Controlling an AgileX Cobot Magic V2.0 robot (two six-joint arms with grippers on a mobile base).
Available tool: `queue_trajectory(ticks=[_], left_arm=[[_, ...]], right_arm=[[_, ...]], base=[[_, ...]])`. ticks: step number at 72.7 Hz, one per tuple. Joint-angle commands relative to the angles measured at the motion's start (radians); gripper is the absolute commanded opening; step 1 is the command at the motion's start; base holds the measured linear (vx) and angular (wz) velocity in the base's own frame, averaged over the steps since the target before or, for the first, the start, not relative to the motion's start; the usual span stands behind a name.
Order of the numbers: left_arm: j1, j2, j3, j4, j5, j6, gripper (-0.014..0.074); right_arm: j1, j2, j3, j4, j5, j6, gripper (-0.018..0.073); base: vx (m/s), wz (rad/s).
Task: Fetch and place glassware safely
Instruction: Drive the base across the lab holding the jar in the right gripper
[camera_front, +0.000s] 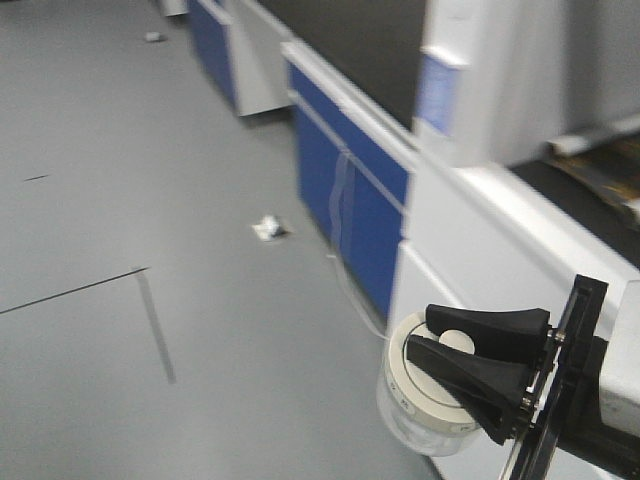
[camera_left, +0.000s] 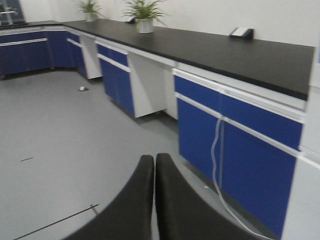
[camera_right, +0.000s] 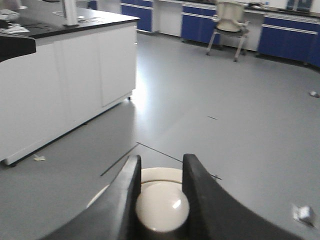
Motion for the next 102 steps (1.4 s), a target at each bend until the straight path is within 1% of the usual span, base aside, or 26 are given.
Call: queue_trajectory(ticks=[1,21,37,67,102], left_arm=[[-0.006,0.006,-0.027,-0.001,-0.07,-0.007,-0.0007],[-0.006,0.006,-0.027,-0.001,-0.07,-0.007,-0.0007],[-0.006,0.006,-0.027,-0.001,-0.07,-0.007,-0.0007],[-0.006,0.006,-0.027,-0.001,-0.07,-0.007,-0.0007],[-0.006,0.006,-0.027,-0.001,-0.07,-0.007,-0.0007]], right_arm=[[-0.002,-0.01,-0.031,0.05,-0.037,-0.005,-0.0001],[-0.002,-0.01,-0.031,0.05,-0.037,-0.005,-0.0001],[-0.002,-0.009,-0.031,0.05,-0.037,-0.005,-0.0001],[-0.002,-0.01,-0.031,0.05,-0.037,-0.005,-0.0001],[-0.002,-0.009,-0.031,0.05,-0.037,-0.005,-0.0001]], base=[[0.08,1.02],[0.08,0.95],[0.13,0.49],[0.26,0.11],[0.52,-0.01]])
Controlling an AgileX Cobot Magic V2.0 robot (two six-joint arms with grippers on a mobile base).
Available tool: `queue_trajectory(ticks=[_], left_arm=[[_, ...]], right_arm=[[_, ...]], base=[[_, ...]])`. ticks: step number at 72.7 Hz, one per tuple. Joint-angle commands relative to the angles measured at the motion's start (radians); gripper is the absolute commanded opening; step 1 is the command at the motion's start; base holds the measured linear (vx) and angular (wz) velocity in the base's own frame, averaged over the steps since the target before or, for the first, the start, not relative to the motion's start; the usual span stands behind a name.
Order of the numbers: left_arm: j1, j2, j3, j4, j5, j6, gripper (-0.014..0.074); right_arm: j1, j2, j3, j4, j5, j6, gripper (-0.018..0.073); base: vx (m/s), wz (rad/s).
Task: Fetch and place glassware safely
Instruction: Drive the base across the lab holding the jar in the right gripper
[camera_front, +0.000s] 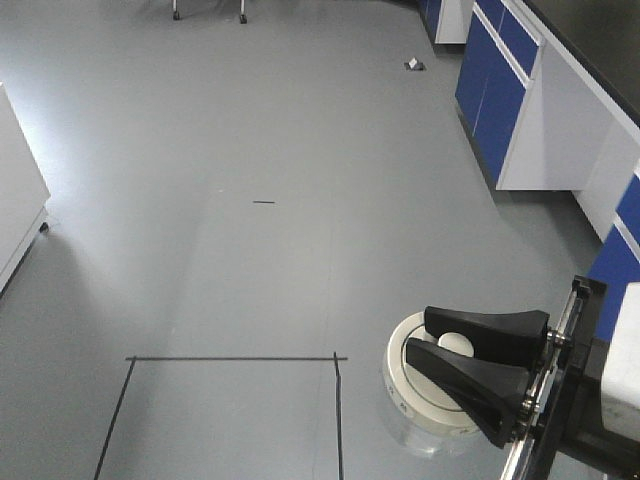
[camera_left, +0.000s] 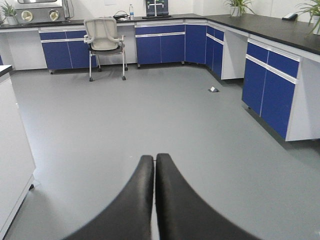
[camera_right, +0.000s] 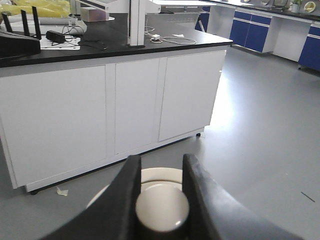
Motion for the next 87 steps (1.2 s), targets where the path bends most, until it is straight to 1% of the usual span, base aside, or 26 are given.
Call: queue_trajectory(ticks=[1,59,87], left_arm=[[-0.006,0.006,-0.027,-0.001,-0.07,-0.007,-0.0007],[-0.006,0.006,-0.027,-0.001,-0.07,-0.007,-0.0007],[-0.006,0.006,-0.027,-0.001,-0.07,-0.007,-0.0007]], right_arm=[[-0.002,-0.006,-0.031,0.051,-0.03,-0.005,-0.0001],[-0.002,-0.007,-0.031,0.05,-0.03,-0.005,-0.0001],[-0.002,-0.009,-0.031,0.05,-0.03,-0.005,-0.0001]], base=[[0.57,0.03],[0.61,0.07],[0.67,-0.13]])
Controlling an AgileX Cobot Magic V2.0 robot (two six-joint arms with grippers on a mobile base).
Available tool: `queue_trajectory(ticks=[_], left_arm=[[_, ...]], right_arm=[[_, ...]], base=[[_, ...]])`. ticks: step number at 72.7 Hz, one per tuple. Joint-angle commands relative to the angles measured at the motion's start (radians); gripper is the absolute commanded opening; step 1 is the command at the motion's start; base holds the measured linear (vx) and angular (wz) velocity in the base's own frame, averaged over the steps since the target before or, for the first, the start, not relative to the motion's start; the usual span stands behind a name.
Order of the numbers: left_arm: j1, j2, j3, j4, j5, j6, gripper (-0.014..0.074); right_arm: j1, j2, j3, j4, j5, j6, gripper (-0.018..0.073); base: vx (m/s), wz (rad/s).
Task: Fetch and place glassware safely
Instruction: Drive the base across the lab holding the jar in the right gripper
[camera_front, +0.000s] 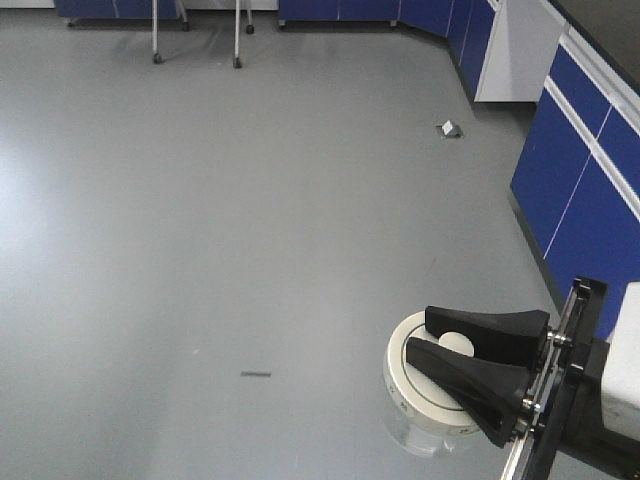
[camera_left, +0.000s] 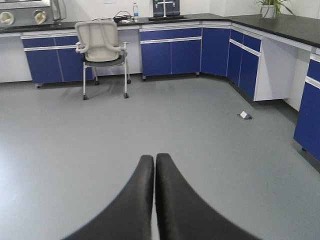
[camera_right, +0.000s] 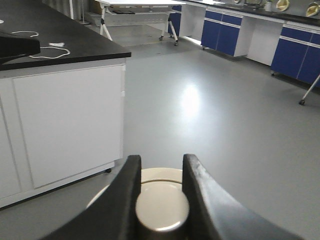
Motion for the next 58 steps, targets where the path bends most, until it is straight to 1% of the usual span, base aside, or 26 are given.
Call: queue_trajectory(ticks=[1,19,58], left_arm=[[-0.006,0.006,-0.027,-0.001,-0.07,-0.007,-0.0007],[-0.006,0.006,-0.027,-0.001,-0.07,-0.007,-0.0007],[-0.006,0.006,-0.027,-0.001,-0.069,-0.007,-0.0007]], right_arm=[[-0.002,-0.009,-0.031,0.05,-0.03,-0.005,-0.0001],[-0.002,-0.009,-0.031,0.051,-0.03,-0.005,-0.0001],[-0.002,-0.01,-0.031,0.05,-0.03,-0.005,-0.0001]], base=[[0.7,-0.18],[0.71,-0.08],[0.72,0.1]])
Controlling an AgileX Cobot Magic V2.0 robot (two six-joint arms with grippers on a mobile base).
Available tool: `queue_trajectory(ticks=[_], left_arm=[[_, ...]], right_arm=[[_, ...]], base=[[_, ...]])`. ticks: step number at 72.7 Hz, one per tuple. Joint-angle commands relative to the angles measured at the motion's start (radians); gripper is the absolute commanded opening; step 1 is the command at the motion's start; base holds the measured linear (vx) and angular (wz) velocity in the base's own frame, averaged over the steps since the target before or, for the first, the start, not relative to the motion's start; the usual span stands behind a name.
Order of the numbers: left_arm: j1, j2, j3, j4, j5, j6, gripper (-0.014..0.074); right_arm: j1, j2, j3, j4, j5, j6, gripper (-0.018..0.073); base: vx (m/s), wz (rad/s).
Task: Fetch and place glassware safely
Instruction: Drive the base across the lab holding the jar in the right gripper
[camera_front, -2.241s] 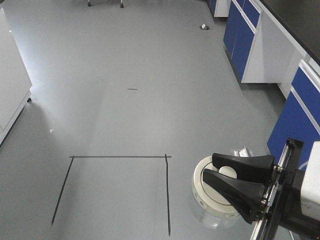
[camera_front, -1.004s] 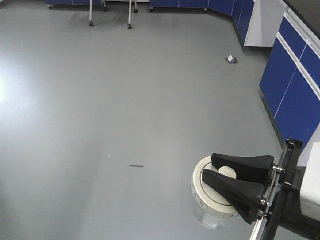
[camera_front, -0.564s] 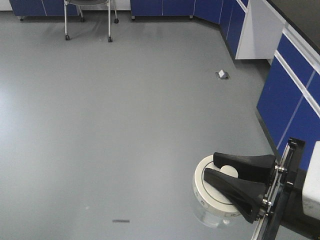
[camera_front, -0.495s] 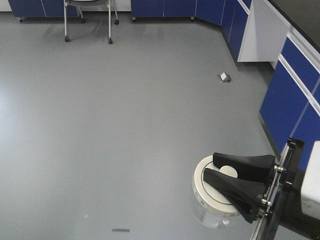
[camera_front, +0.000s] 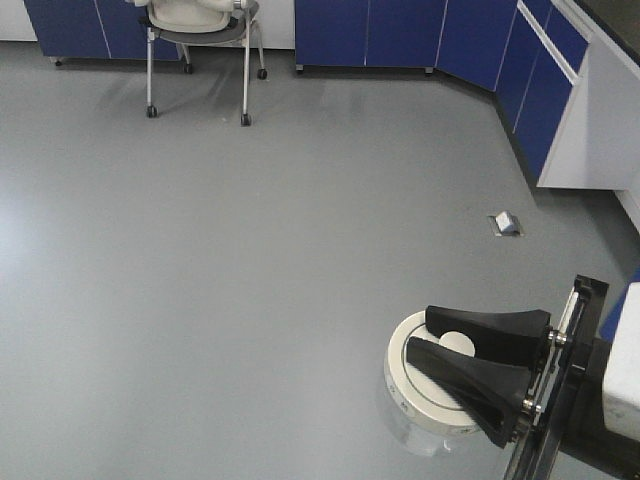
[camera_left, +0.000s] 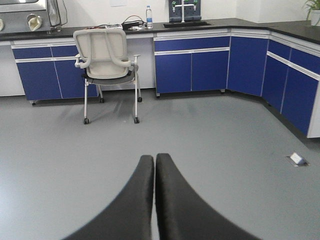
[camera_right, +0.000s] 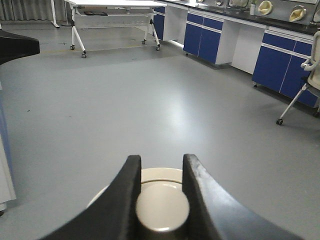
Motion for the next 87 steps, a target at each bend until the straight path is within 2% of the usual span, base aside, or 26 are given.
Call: queue_trajectory(ticks=[1,87], left_arm=[[-0.006,0.006,-0.027,-0.001,-0.069,-0.007,-0.0007],[-0.005,0.006,-0.027,-0.001,-0.069,-0.007,-0.0007]], right_arm=[[-0.002,-0.011,-0.031,0.052,-0.033,-0.005,-0.0001],[-0.002,-0.012,-0.031,0.052,-0.029,-0.005,-0.0001]], base=[[0.71,0.04],[0.7,-0.04]])
